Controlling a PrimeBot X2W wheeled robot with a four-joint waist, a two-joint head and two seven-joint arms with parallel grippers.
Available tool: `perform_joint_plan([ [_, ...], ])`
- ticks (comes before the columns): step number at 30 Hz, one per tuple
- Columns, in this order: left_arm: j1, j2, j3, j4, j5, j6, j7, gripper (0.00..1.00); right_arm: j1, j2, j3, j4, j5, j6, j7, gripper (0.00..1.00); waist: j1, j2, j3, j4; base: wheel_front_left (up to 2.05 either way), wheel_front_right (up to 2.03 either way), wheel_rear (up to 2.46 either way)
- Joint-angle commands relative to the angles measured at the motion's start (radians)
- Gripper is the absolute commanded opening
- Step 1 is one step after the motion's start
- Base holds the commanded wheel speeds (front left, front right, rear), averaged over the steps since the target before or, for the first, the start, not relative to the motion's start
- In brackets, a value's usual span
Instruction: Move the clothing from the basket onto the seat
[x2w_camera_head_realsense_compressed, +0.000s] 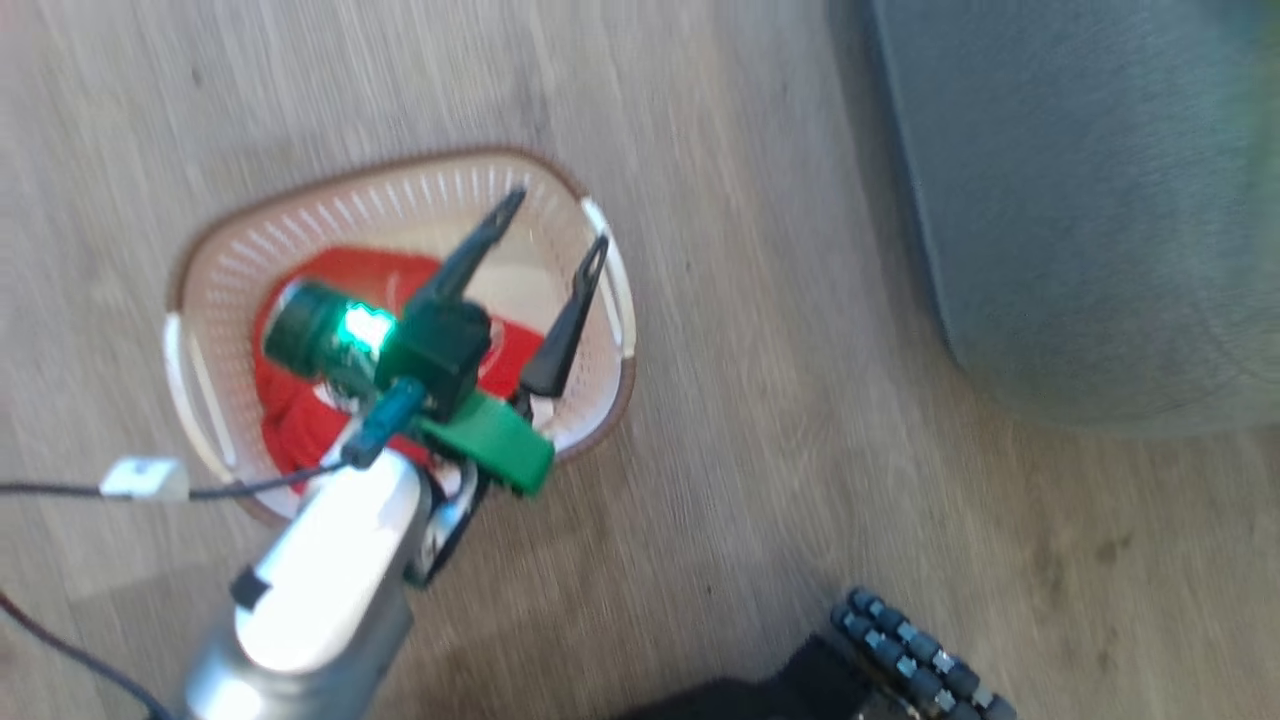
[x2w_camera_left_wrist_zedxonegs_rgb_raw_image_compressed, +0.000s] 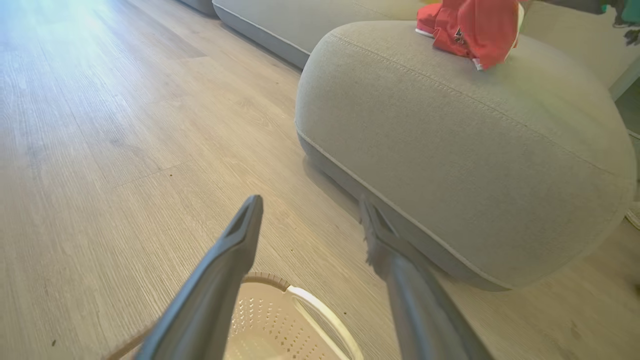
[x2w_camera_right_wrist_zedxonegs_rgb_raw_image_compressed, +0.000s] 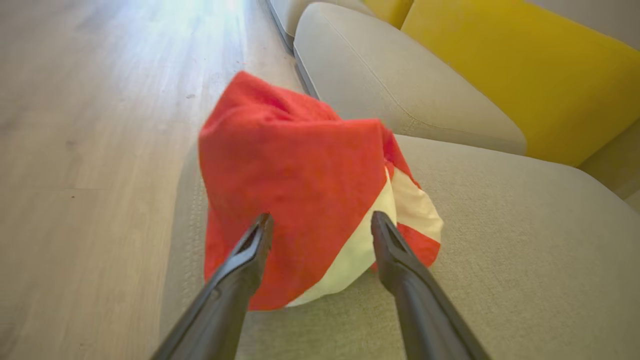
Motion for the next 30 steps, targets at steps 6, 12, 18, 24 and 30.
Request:
perform_joint_plan([
  [6,0.127,-0.033,0.077,-0.015,-0.053,0.019,-0.013,1.0,0.262,0.015,0.026,-0.234,0.024,0.007,0.008,1.0,0.0001,-0.0001,-0.235,0.004,0.0,0.0,0.0],
  [12,0.252,-0.089,0.173,-0.037,-0.077,0.02,-0.013,1.0,0.492,0.113,-0.006,-0.451,0.006,0.007,0.079,1.0,0.0001,-0.0001,-0.369,0.07,0.0,0.0,0.0],
  [18,0.323,-0.128,0.252,-0.052,-0.064,0.006,-0.013,1.0,0.63,0.189,-0.024,-0.568,-0.03,0.007,0.11,1.0,0.0001,-0.0001,-0.446,0.146,0.0,0.0,0.0],
  [24,0.38,-0.149,0.325,-0.05,-0.039,-0.01,-0.013,1.0,0.716,0.251,-0.04,-0.582,-0.088,0.007,0.051,1.0,0.0001,-0.0001,-0.512,0.218,0.0,0.0,0.0],
  [30,0.433,-0.158,0.404,-0.026,-0.016,-0.02,-0.013,1.0,0.794,0.335,-0.04,-0.532,-0.121,0.007,-0.003,1.0,0.0001,-0.0001,-0.578,0.268,0.0,0.0,0.0],
])
